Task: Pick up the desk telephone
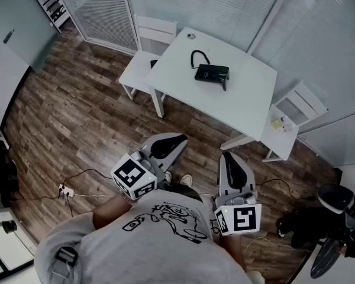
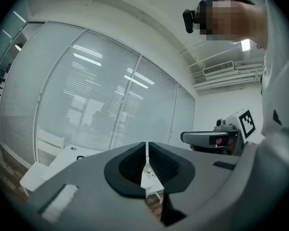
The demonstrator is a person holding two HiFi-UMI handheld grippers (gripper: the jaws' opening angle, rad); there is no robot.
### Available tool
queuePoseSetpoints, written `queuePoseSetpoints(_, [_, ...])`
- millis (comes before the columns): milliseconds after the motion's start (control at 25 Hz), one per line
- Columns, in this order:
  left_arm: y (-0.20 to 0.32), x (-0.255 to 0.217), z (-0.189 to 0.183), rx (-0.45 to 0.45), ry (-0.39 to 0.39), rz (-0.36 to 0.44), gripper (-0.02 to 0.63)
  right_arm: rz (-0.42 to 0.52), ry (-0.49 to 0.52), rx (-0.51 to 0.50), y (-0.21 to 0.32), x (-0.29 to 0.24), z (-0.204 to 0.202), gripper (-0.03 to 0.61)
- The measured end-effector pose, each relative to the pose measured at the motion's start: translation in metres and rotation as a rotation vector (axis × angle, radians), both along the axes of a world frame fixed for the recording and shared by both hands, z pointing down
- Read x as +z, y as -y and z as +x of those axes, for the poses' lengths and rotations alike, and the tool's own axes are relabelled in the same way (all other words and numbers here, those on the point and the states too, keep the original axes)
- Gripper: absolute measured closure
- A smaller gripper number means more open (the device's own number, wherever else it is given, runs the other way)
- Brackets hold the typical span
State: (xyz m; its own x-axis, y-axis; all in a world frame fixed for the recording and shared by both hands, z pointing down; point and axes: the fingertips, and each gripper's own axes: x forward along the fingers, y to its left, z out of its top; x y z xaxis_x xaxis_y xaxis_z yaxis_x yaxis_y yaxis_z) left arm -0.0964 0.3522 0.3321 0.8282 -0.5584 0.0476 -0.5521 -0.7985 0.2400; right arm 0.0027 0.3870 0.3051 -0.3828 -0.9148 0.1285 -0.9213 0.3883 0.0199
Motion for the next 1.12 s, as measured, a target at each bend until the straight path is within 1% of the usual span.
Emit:
queuePoseSetpoints(160, [0.0, 0.002, 0.0, -0.037, 0.008, -0.003, 0.595, 0.001, 0.0, 0.005, -0.003, 0.001, 0.006, 0.558])
queuePoseSetpoints(320, [0.006, 0.0, 0.007, -0.062, 0.013, 0.006, 0.595, 0.006, -0.002, 0.007, 0.001, 0.0, 0.019, 0.558])
queuePoseSetpoints(480, [0.015, -0.002, 0.015, -0.109, 0.022, 0.017, 0.595, 0.014, 0.006, 0.022, 0.006, -0.001, 0.036, 0.558])
queuePoseSetpoints(640, [0.021, -0.003, 0.031, -0.128, 0.022, 0.02, 0.595, 0.022, 0.015, 0.035, 0.011, -0.003, 0.057, 0.557])
queuePoseSetpoints(840, [0.027, -0.002, 0.052, -0.146, 0.016, 0.021, 0.595, 0.02, 0.021, 0.026, 0.019, 0.0, 0.083, 0.557])
queuePoseSetpoints(1000, [0.033, 0.004, 0.061, -0.162, 0.0, -0.012, 0.595, 0.006, 0.055, 0.018, 0.028, 0.001, 0.093, 0.557])
queuePoseSetpoints(1120, [0.039, 0.011, 0.063, -0.161, 0.011, -0.027, 0.595, -0.003, 0.058, 0.008, 0.035, 0.005, 0.093, 0.557])
